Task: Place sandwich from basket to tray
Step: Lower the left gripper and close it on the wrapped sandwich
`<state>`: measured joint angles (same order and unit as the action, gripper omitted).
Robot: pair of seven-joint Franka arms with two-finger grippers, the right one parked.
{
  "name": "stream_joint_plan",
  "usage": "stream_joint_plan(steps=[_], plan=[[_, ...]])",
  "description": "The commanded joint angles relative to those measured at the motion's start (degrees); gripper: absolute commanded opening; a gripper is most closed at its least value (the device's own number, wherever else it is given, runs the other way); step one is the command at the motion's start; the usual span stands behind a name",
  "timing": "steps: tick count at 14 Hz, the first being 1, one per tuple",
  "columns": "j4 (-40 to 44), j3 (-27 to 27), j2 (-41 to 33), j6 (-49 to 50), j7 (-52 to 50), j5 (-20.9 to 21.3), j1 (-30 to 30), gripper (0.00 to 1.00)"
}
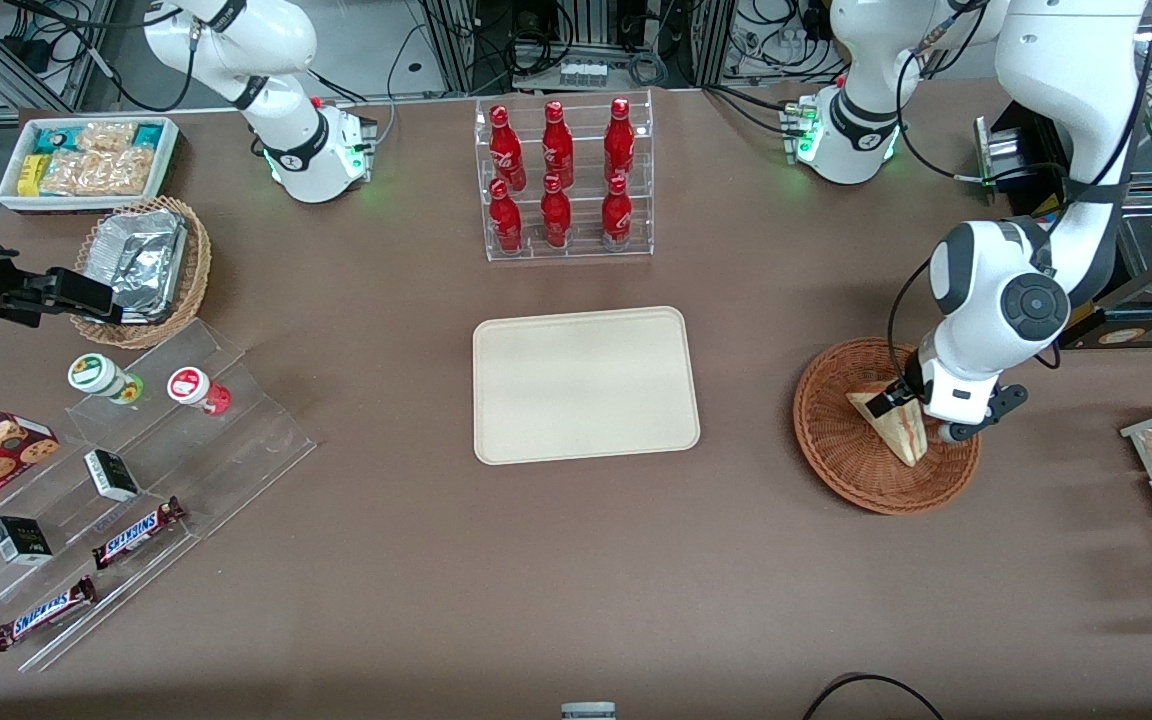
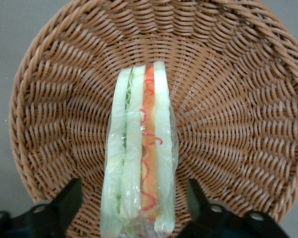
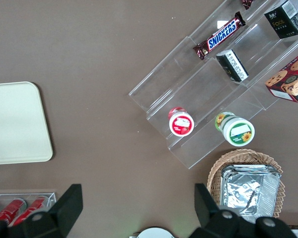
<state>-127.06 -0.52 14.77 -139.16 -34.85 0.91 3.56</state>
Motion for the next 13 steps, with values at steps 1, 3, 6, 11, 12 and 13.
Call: stream_joint_plan(steps=[1, 3, 6, 11, 12, 13], plan=[[-0.11, -0.18, 0.78, -1.73, -1.36, 0.93, -0.13, 0.68], [-0.12, -0.18, 0.7, -1.47, -1.28, 0.93, -0.13, 0.21], [0.23, -0.18, 0.26, -0.85, -0.84, 0.93, -0.13, 0.0], [8.38, -0.97, -4.83, 13.35, -0.4, 1.64, 1.09, 0.0], [11.46, -1.06, -5.28, 17.22, -0.4, 1.64, 2.66, 0.0], [15.14, -1.15, -5.19, 21.52, -0.4, 1.64, 4.07, 0.0]])
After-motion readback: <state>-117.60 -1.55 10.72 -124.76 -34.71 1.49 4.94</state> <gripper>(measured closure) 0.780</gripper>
